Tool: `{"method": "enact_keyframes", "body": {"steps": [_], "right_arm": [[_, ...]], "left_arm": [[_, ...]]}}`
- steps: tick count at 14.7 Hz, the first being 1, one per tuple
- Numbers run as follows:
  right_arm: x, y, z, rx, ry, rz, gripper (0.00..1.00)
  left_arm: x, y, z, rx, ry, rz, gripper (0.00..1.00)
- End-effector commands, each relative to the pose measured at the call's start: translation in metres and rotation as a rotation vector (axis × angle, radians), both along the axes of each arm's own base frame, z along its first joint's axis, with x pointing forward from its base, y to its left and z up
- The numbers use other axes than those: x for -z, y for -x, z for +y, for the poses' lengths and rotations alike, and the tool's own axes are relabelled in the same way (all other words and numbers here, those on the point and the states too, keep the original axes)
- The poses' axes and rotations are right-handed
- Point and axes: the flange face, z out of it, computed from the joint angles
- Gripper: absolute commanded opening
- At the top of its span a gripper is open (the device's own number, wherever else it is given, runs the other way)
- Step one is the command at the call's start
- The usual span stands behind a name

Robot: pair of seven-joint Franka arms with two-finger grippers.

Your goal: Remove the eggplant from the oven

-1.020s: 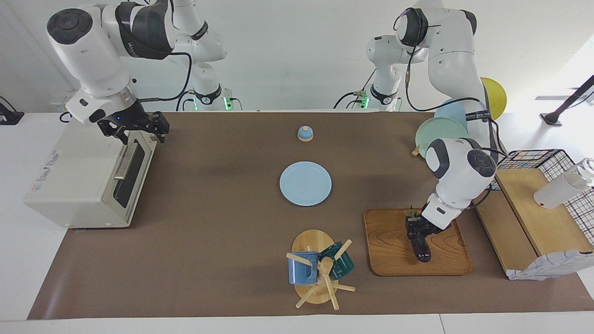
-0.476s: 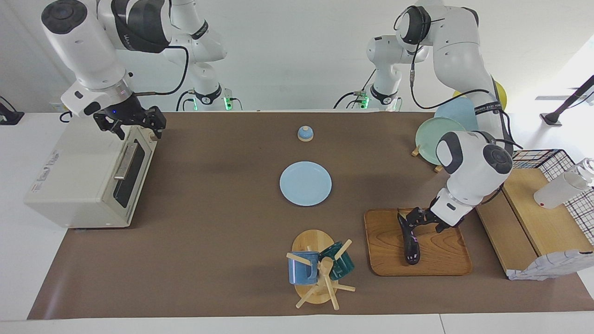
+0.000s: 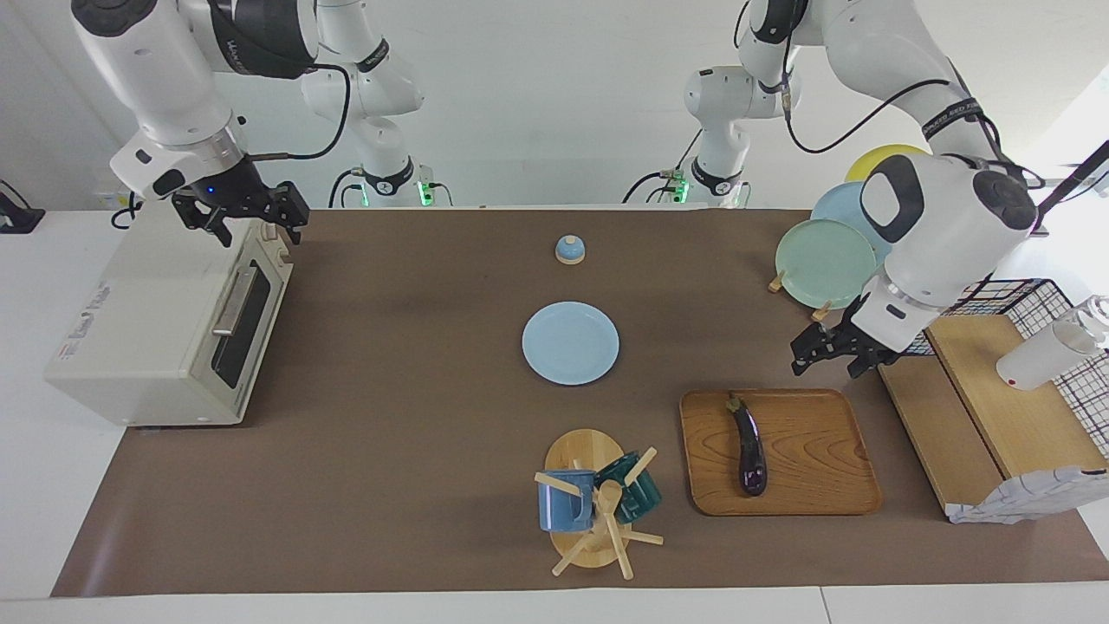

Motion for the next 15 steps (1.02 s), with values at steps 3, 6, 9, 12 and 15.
{"method": "enact_keyframes", "body": {"steps": [3, 6, 9, 12, 15], "right_arm": [[0.002, 0.008, -0.002, -0.003, -0.03, 0.004, 1.0], [0.004, 0.006, 0.002, -0.01, -0.033, 0.005, 1.0], [0.002, 0.009, 0.01, -0.028, -0.033, 0.007, 1.0], [0.002, 0.009, 0.002, -0.013, -0.033, 0.008, 1.0], [0.002, 0.009, 0.002, -0.013, -0.033, 0.008, 1.0]], "left_arm": [[-0.091, 0.066, 0.004, -0.007, -0.108, 0.044, 1.0], [-0.121, 0.101, 0.007, -0.004, -0.126, 0.099, 1.0], [-0.127, 0.126, 0.009, -0.006, -0.134, 0.155, 1.0], [-0.107, 0.143, 0.008, -0.046, -0.142, 0.193, 1.0], [-0.107, 0.137, 0.006, -0.035, -0.129, 0.149, 1.0]]}}
